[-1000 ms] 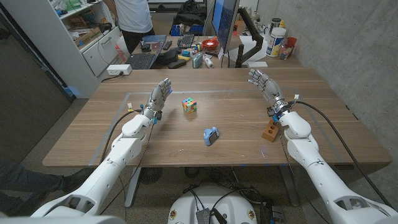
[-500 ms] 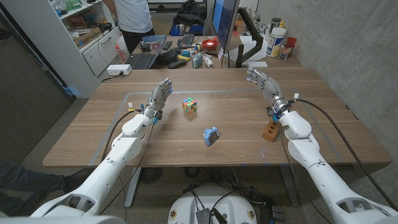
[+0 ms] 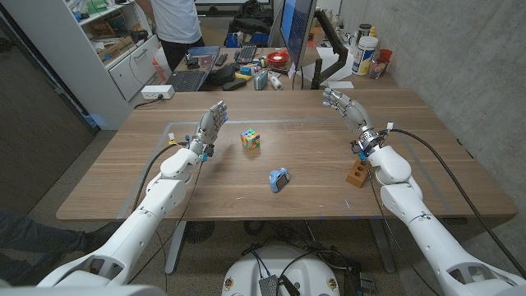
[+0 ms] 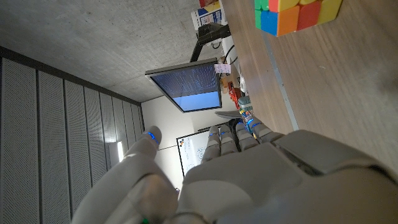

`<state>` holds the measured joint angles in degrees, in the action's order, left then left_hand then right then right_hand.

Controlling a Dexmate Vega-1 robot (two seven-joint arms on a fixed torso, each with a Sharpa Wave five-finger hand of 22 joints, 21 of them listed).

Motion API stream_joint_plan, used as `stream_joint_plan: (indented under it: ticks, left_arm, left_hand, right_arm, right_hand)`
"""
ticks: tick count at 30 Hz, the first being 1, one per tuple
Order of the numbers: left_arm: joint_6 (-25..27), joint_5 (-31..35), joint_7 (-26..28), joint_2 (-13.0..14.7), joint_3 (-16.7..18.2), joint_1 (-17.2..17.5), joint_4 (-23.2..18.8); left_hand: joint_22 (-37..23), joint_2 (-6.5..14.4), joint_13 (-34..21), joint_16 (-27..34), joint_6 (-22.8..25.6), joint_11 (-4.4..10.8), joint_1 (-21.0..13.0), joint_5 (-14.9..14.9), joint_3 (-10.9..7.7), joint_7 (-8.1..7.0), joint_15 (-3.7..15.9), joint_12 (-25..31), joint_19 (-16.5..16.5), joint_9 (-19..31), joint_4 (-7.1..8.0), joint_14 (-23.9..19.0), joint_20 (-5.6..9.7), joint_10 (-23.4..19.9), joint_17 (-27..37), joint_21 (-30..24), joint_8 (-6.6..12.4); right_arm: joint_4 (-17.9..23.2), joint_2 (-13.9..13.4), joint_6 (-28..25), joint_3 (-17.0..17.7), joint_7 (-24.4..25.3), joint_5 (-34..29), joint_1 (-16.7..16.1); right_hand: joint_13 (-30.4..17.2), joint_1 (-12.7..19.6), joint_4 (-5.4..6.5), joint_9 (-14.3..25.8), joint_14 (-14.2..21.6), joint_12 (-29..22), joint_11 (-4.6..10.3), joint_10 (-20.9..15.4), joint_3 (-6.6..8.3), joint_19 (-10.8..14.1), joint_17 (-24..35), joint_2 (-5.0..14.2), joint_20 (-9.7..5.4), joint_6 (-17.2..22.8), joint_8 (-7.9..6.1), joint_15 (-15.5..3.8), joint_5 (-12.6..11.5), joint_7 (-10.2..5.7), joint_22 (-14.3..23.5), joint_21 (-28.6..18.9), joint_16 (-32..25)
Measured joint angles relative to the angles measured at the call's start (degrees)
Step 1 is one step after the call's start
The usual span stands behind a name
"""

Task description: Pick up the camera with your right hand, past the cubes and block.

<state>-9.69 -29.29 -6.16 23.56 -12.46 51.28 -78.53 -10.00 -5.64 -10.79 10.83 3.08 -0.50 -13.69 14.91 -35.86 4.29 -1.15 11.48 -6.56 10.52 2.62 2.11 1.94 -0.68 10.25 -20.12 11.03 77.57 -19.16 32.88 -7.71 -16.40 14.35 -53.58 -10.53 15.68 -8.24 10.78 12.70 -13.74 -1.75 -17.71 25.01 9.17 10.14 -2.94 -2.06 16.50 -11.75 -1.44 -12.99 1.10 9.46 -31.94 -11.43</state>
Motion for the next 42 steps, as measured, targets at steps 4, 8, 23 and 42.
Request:
stream_joint_plan:
  ticks: [4,8,23,42]
  left_arm:
    - [0.07,0.06,0.05,0.11,0.08,0.00,-0.07]
    - [0.07,0.08,0.06,0.16,0.13,-0.01,-0.07]
    - [0.07,0.23,0.05,0.23,0.19,-0.24,0.34]
    - [0.01,0.48,0.08,0.44,0.14,-0.20,0.16]
  left_hand:
    - [0.00,0.00,0.00,0.00,0.00,0.00,0.00,0.00,0.00,0.00,0.00,0.00,0.00,0.00,0.00,0.00,0.00,0.00,0.00,0.00,0.00]
    - [0.00,0.00,0.00,0.00,0.00,0.00,0.00,0.00,0.23,0.00,0.00,0.00,0.00,0.00,0.23,0.00,0.00,0.00,0.00,0.22,0.00]
    - [0.00,0.23,0.00,0.00,0.00,0.00,-0.23,0.00,0.23,0.00,0.00,0.00,0.30,0.00,0.23,0.00,-0.31,0.00,0.00,0.43,0.00]
    - [0.01,0.23,0.00,0.00,0.00,0.00,-0.23,0.00,0.48,0.00,0.00,0.00,0.29,0.00,-0.02,0.00,-0.30,0.00,0.00,0.66,0.00]
  right_arm:
    - [0.51,-0.12,0.59,-0.30,0.56,-0.79,-0.29]
    - [1.05,-0.28,1.15,-0.54,1.18,-1.60,-0.61]
    - [2.77,-0.94,2.75,-1.23,2.48,-3.47,-1.56]
    - [5.62,-2.48,5.28,-2.03,4.18,-6.82,-3.06]
  right_hand:
    - [0.00,0.00,0.00,0.00,0.00,0.00,0.00,0.00,0.00,0.00,0.00,0.00,0.00,0.30,0.00,0.00,0.00,-0.30,0.00,0.00,0.00]
    - [0.00,0.00,0.00,0.00,0.00,0.00,0.00,0.00,0.00,0.00,0.15,0.00,0.00,0.21,0.00,0.00,0.00,-0.37,0.00,0.38,0.00]
    - [0.00,0.21,0.01,0.00,-0.22,0.00,0.00,0.01,0.00,0.00,0.14,-0.22,0.00,0.08,0.00,0.21,0.00,-0.50,0.00,1.01,0.20]
    - [0.00,0.43,0.02,0.00,-0.21,0.44,0.20,-0.64,-0.01,-0.01,0.13,0.01,0.00,0.50,0.00,0.21,0.00,-0.91,0.00,1.58,0.19]
